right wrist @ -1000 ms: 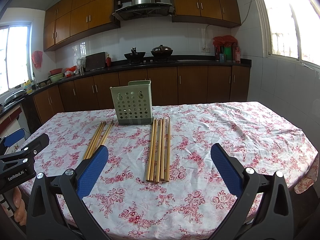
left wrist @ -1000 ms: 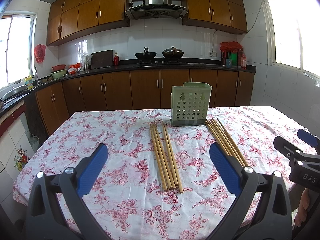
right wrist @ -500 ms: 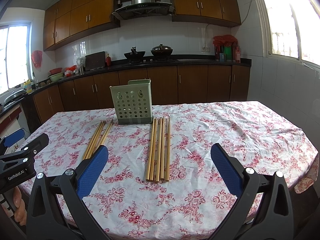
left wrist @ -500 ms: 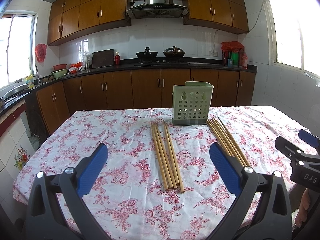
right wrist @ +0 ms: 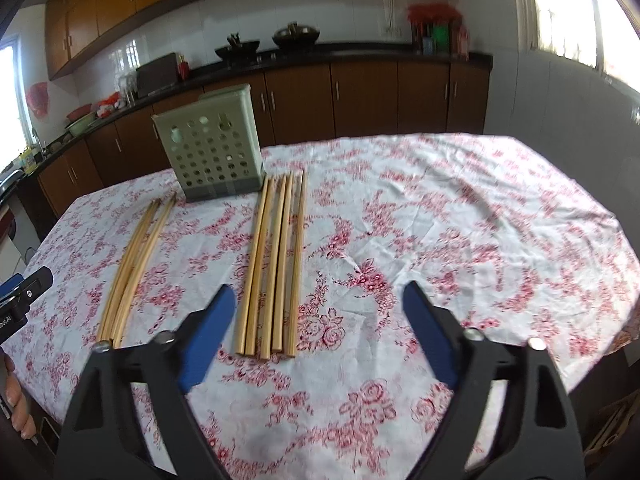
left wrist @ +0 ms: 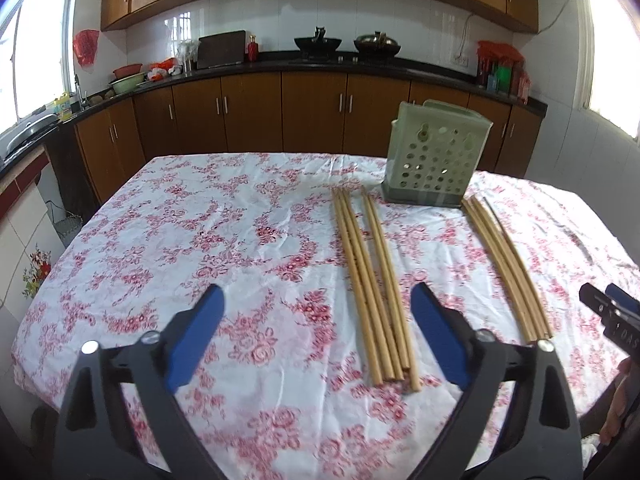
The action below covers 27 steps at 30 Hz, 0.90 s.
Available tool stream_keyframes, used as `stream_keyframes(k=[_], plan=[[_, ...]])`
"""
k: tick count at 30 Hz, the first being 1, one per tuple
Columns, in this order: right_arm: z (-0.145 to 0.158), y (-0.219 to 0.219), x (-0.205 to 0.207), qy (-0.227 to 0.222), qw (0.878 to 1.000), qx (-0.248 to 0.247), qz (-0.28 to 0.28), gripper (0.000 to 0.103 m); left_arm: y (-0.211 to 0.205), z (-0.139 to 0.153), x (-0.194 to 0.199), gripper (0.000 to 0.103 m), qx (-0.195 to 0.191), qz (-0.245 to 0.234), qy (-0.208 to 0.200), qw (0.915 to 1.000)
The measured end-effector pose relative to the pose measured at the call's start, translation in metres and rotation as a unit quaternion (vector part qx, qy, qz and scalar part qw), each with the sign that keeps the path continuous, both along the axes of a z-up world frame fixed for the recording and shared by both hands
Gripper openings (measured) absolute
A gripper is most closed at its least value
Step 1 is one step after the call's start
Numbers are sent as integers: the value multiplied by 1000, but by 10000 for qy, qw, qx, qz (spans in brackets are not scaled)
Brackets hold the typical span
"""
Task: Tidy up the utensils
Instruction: 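Lower the left tool onto a bamboo chopstick and close it while the right tool grasps another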
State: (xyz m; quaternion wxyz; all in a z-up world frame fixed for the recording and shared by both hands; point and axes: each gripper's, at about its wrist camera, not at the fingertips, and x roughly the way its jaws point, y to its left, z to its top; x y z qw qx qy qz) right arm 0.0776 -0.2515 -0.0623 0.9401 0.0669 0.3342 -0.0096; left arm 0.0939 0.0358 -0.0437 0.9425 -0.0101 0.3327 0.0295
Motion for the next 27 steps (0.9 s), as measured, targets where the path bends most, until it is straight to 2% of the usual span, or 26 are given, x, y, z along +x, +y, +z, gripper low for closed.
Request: stream_keyframes(k=[1, 4, 9, 12, 13, 20, 27], plan=[[-4, -2, 11, 175, 9998, 63, 52, 58, 0, -3, 6, 76, 47, -1, 61, 10000], [-12, -1, 34, 472, 9987, 111, 168, 41, 3, -14, 27, 63, -7, -57, 336, 9994], [-29, 6, 60, 865, 9953, 148, 401, 30, 6, -31, 47, 48, -357, -288, 712, 9964], [-39, 8, 70, 1077, 9930, 104, 465, 11, 1, -36, 54, 39, -388, -421, 843, 9948], [-42, 7, 69, 1056, 9935, 95, 419, 8, -1, -38, 56, 35, -387, -471, 895, 9941], [-41, 5, 66, 972, 9944, 27, 404, 8, -13, -50, 70, 24, -365, -690, 1184, 9899], [-43, 9, 73, 942, 9947, -114, 402, 8, -12, -54, 78, 20, -200, -567, 1314, 9895]])
